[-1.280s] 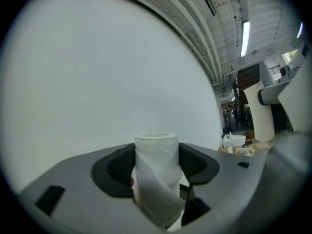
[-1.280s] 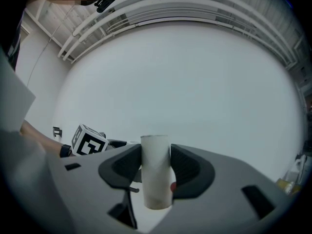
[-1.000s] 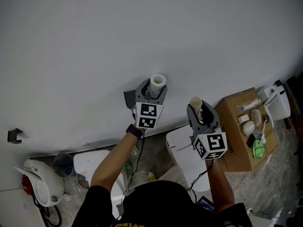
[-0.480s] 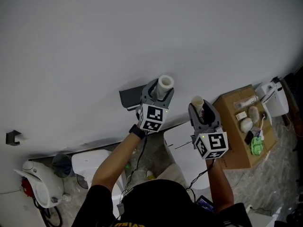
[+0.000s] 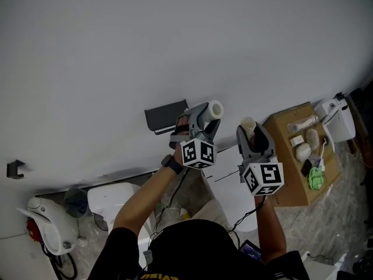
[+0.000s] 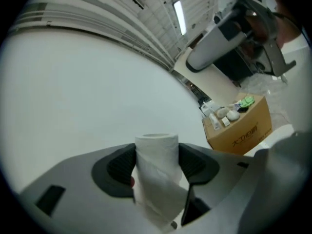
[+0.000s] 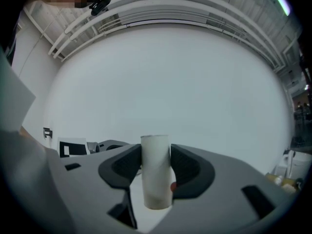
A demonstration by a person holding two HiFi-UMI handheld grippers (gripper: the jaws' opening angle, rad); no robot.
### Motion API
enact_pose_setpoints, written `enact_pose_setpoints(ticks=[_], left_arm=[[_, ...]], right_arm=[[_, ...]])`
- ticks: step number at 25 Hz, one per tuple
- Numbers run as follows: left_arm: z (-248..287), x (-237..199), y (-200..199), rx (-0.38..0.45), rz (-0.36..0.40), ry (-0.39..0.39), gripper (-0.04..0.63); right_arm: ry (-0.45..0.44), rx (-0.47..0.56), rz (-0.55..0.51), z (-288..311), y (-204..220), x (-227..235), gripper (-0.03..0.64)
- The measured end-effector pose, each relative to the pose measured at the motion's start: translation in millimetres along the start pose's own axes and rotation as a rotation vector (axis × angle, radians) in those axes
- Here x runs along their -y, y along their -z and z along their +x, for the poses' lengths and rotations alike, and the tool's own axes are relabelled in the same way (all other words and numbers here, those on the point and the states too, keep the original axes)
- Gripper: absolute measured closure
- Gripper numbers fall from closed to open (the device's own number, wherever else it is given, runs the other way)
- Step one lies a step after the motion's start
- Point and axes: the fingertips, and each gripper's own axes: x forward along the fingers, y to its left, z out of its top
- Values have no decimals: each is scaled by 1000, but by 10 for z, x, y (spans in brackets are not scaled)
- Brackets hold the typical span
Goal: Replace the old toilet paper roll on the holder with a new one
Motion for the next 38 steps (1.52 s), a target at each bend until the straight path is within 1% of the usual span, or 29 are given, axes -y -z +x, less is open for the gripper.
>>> enact_pose_setpoints(ticks=[2, 5, 10, 15, 18, 21, 25, 29, 35, 38], left_arm=[[14, 78, -12, 2, 45, 12, 314], [23, 168, -9, -8, 90, 23, 314], [47, 263, 78, -81, 152, 18, 314], [64, 451, 157, -115, 268, 25, 316], [89, 537, 249, -141, 320, 26, 316], [112, 647, 396, -165, 326, 35, 314], [99, 746, 578, -213, 355, 55, 316], [93, 845, 706, -227, 355, 62, 316], [93, 908, 886, -255, 419, 60, 316], [73, 873, 993, -281, 458, 50, 316]], right_arm=[[3, 1, 13, 0, 9, 26, 431], [6, 1, 21, -5, 12, 49, 431], [8, 0, 30, -5, 17, 67, 431], [8, -3, 58, -15, 38, 79, 431], [9, -8, 60, -1, 52, 93, 431], [11, -13, 62, 0, 70, 92, 431], [14, -20, 64, -3, 91, 104, 431], [15, -21, 70, 24, 112, 109, 431], [10, -29, 65, 33, 129, 95, 431], [10, -30, 61, 46, 132, 81, 431]])
